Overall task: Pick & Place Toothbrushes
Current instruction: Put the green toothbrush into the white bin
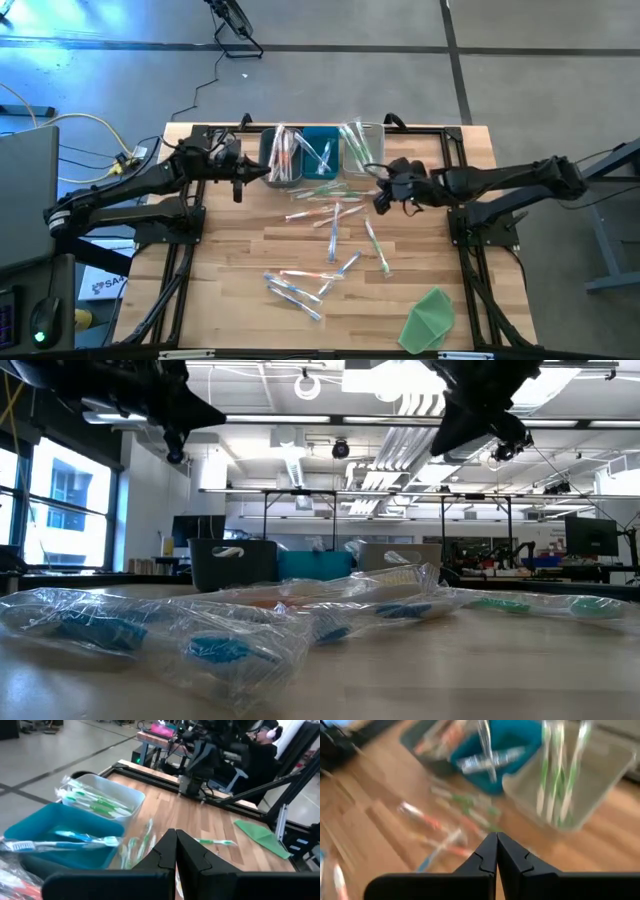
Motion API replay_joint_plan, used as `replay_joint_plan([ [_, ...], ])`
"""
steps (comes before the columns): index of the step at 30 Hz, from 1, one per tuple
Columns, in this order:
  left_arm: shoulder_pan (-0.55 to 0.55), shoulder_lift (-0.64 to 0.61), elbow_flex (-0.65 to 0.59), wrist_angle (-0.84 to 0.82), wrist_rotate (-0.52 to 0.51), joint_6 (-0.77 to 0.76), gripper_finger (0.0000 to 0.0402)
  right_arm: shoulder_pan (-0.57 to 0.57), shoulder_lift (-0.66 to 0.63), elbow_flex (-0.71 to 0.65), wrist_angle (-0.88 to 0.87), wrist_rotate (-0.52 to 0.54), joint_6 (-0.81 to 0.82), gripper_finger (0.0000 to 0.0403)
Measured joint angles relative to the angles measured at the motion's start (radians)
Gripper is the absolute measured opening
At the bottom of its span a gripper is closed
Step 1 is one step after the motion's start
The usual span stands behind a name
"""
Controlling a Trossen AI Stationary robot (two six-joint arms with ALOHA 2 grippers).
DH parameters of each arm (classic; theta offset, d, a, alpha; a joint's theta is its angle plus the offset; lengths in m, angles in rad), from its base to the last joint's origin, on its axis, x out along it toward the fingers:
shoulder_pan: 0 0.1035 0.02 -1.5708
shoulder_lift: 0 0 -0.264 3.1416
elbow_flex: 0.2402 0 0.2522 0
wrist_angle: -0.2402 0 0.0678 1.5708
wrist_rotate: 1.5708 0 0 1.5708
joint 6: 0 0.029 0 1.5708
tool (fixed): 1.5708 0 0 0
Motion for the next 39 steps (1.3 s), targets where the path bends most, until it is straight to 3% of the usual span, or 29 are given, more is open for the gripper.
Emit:
replay_joint_plan([
  [3, 0.000, 0.000, 0.000, -0.003, 0.000, -0.010, 0.0000, 0.010, 0.042, 0.020, -0.082, -0.067, 0.099, 0.0002],
  [7, 0.000, 0.000, 0.000, -0.003, -0.001, -0.011, 0.0000, 0.011, 0.110, 0.021, -0.144, -0.256, 0.198, 0.0002],
  [11, 0.000, 0.000, 0.000, -0.002, -0.018, -0.001, 0.0000, 0.011, 0.188, 0.021, -0.168, -0.443, 0.225, 0.0002],
  [15, 0.000, 0.000, 0.000, -0.004, -0.025, 0.000, 0.0000, 0.011, 0.260, 0.021, -0.166, -0.537, 0.225, 0.0002],
  [24, 0.000, 0.000, 0.000, -0.005, -0.029, 0.000, 0.0000, 0.010, 0.365, 0.021, -0.124, -0.534, 0.228, 0.0010],
  [34, 0.000, 0.000, 0.000, -0.006, -0.029, 0.000, 0.0000, 0.010, 0.435, 0.021, -0.086, -0.534, 0.329, 0.0120],
  [39, 0.000, 0.000, 0.000, -0.019, -0.031, 0.000, 0.0000, 0.011, 0.470, 0.021, -0.060, -0.534, 0.380, 0.0134],
])
